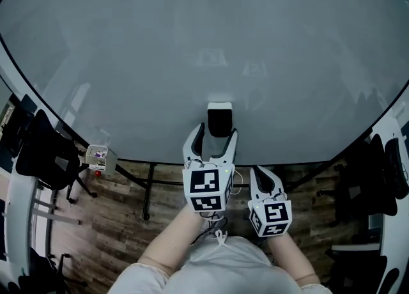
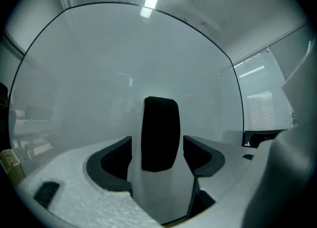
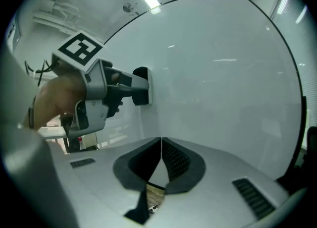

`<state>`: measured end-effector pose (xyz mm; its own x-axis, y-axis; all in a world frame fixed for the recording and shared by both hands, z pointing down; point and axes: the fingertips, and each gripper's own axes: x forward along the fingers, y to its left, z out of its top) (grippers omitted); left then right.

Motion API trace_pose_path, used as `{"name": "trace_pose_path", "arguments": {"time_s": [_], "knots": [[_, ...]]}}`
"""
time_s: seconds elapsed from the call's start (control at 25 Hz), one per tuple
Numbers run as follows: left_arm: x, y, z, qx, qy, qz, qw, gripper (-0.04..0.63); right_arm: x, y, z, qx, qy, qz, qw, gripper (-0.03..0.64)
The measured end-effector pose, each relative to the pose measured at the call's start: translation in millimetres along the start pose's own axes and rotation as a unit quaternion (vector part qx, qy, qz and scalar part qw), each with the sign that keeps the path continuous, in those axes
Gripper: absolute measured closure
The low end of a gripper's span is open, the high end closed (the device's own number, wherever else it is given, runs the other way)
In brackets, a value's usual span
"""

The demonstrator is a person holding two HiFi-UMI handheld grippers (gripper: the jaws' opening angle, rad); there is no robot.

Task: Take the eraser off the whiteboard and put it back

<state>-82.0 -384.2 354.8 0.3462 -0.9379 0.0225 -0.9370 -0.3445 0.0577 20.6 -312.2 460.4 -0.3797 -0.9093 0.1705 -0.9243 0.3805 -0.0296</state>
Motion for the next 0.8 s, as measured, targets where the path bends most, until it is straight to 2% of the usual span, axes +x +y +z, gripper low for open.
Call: {"name": "trace_pose_path", "arguments": {"time_s": [0.2,0.28,0.32,0.36,0.44,0.8], "knots": [[12.7,-2.4,8.4,0.015,-0.007,0.012,0.9998,0.284,5.0,-2.0,-3.6,0.008,0.004,-0.004,1.000,0.589],[15.0,-1.6,9.3,0.011,-0.009,0.022,0.9997,0.284,6.4,-2.0,-4.3,0.010,0.006,-0.004,1.000,0.589],[15.3,-0.2,10.0,0.006,-0.013,0.029,0.9995,0.291,6.6,-1.9,-4.8,0.010,0.007,-0.003,1.000,0.589],[15.4,1.0,10.9,0.002,-0.017,0.034,0.9993,0.328,6.6,-2.3,-5.2,0.011,0.007,-0.003,1.000,0.589],[15.9,1.7,12.6,0.000,-0.025,0.040,0.9989,0.334,6.1,-4.7,-5.9,0.014,0.008,-0.003,1.000,0.589],[15.3,1.5,11.5,0.020,-0.034,0.034,0.9987,0.348,3.2,-10.0,-8.8,0.020,0.010,-0.009,1.000,0.589]]}}
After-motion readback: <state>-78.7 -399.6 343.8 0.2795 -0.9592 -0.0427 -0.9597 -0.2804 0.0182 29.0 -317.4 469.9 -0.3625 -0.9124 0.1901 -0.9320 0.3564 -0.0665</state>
